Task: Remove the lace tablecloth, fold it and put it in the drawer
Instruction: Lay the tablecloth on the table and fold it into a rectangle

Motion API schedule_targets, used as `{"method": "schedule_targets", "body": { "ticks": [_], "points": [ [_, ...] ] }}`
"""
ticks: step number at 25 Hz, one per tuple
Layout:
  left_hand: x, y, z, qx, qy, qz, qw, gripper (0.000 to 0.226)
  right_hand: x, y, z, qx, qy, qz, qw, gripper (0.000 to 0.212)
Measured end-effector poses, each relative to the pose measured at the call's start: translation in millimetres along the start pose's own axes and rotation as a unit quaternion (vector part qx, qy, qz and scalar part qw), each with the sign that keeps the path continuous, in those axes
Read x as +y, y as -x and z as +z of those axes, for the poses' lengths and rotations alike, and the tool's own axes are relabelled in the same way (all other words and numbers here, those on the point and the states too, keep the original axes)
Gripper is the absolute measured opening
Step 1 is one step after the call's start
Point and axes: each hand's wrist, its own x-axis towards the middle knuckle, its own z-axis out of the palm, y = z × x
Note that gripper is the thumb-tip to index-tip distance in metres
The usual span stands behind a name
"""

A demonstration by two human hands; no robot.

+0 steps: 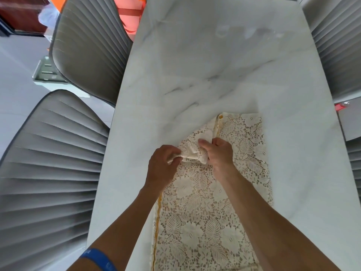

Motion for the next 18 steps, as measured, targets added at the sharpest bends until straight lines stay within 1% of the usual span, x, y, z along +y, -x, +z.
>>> {"method": "schedule_targets", "body": {
  "ticks": [1, 3, 6, 8, 9, 10, 12, 13, 16, 18],
  "points": [
    [-0.6, 2.1, 0.4, 0.016, -0.009, 0.018, 1.000, 0.016, -1.6, -0.2, -0.5, 0.021, 0.010, -0.028, 0.999, 0.029],
    [-3.0, 5.3, 2.3, 0.045, -0.029, 0.044, 0.998, 0.012, -6.4, -0.9, -2.1, 0.057, 0.018, -0.064, 0.996, 0.038],
    [-3.4, 7.6, 5.2, 0.062, -0.030, 0.068, 0.995, 0.010, -17.1, -3.2, -3.9, 0.044, -0.042, -0.050, 0.997, 0.041],
    [-1.6, 7.9, 6.2, 0.071, -0.030, 0.083, 0.994, 0.010, -25.4, -4.5, -4.7, 0.002, -0.055, -0.039, 0.998, 0.032],
    [-1.4, 7.6, 6.1, 0.075, -0.037, 0.089, 0.993, 0.010, -28.4, -5.4, -5.9, -0.033, -0.040, -0.033, 0.998, 0.025],
    [-1.9, 7.2, 5.2, 0.078, -0.049, 0.095, 0.991, 0.010, -30.9, -6.0, -6.9, -0.070, -0.011, -0.027, 0.997, 0.024],
    [-5.5, 6.1, 2.4, 0.080, -0.061, 0.096, 0.990, 0.010, -34.2, -7.3, -9.2, -0.123, 0.066, -0.026, 0.990, 0.045],
    [-7.1, 5.5, 1.1, 0.080, -0.053, 0.088, 0.992, 0.011, -36.3, -7.4, -10.7, -0.129, 0.088, -0.036, 0.987, 0.049],
    [-7.4, 5.7, -0.8, 0.077, -0.009, 0.054, 0.996, 0.009, -40.2, -9.8, -15.8, -0.134, 0.070, -0.074, 0.986, 0.053],
    [-6.2, 3.9, -1.4, 0.082, 0.008, 0.043, 0.996, 0.007, -40.1, -7.7, -16.8, -0.187, 0.080, -0.083, 0.976, 0.068]
  ]
}}
